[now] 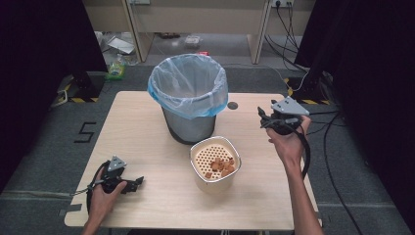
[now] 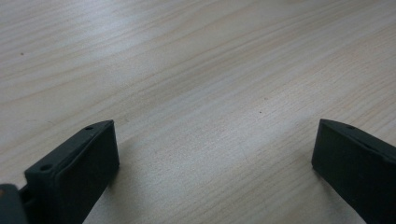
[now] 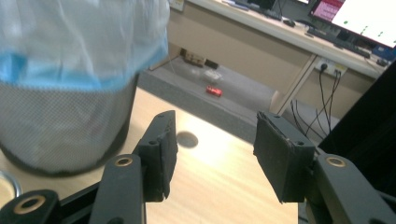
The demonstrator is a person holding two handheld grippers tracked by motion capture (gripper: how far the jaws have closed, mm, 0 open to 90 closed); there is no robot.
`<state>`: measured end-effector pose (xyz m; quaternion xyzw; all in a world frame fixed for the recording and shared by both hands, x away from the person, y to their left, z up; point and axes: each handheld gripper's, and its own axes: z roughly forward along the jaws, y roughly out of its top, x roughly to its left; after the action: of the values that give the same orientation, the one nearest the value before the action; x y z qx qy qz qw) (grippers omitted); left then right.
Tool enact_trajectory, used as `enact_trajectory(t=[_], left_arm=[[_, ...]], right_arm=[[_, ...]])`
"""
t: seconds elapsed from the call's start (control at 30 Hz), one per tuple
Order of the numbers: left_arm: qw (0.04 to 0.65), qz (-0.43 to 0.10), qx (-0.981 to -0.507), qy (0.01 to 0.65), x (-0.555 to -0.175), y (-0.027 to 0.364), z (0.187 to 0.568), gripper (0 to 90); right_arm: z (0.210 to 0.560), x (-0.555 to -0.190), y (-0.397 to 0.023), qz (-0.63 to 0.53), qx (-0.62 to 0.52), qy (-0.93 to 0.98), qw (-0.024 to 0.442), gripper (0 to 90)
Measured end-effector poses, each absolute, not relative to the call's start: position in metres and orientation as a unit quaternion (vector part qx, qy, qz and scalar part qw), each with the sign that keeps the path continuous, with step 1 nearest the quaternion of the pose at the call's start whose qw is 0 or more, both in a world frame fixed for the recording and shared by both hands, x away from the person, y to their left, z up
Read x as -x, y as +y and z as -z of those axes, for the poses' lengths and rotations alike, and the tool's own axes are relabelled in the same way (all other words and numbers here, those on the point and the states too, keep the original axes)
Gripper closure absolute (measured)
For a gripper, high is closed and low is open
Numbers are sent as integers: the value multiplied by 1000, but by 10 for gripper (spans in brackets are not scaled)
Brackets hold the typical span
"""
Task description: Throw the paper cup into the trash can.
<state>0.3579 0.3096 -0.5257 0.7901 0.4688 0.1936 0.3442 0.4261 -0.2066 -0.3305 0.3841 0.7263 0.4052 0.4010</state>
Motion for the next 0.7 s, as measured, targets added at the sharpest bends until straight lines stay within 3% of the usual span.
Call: enact_trajectory(t=[0.7], left_arm=[[345,-193,-789,470,-358,310,526,0]], right_arm=[[437,-390,-236,-375,-438,746,335,428]])
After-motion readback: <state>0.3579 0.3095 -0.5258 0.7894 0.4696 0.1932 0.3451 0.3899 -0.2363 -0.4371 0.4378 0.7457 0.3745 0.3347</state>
